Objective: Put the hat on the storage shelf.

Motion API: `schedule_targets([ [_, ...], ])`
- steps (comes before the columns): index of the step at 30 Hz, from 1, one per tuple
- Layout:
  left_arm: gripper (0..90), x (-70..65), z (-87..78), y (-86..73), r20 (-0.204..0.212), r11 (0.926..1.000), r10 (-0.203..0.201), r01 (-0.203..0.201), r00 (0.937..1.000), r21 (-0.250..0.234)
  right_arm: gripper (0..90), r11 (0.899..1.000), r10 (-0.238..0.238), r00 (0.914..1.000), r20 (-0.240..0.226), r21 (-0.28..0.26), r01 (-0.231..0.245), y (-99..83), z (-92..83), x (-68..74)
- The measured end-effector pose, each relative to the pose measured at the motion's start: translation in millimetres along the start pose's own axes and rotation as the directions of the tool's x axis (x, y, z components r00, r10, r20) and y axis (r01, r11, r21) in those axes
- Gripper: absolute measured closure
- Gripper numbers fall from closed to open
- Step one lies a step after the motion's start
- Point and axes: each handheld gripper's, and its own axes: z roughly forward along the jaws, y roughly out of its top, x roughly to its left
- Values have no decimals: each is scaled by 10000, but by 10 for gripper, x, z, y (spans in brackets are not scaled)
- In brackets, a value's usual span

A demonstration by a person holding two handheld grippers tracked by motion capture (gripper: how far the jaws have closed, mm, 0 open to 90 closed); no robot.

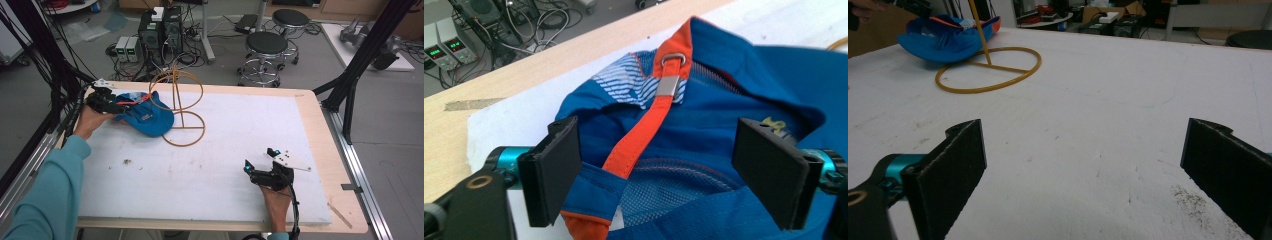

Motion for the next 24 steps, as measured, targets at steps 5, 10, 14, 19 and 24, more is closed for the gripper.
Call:
schedule_targets([
  [5, 285, 3, 60, -33, -218, 9992, 198, -190, 9996, 359, 33, 10000, -76, 10000, 10, -48, 76, 0, 2, -8],
  [10, 373, 17, 94, -56, -613, 9967, 459, -416, 9971, 700, 33, 10000, -2, 10000, 9, -27, 2, -1, 1, -5],
  [14, 422, 24, 127, -79, -800, 9947, 498, -423, 9956, 936, 34, 10000, -12, 10000, 2, -43, 12, 0, 1, -8],
  [19, 463, 29, 170, -117, -938, 9913, 667, -553, 9934, 1195, 33, 10000, 15, 10000, 6, -32, -15, 0, 1, -8],
  [24, 577, 46, 183, -137, -1107, 9908, 551, -406, 9923, 1291, 34, 10000, 25, 10000, -5, -36, -25, 0, 0, -9],
])
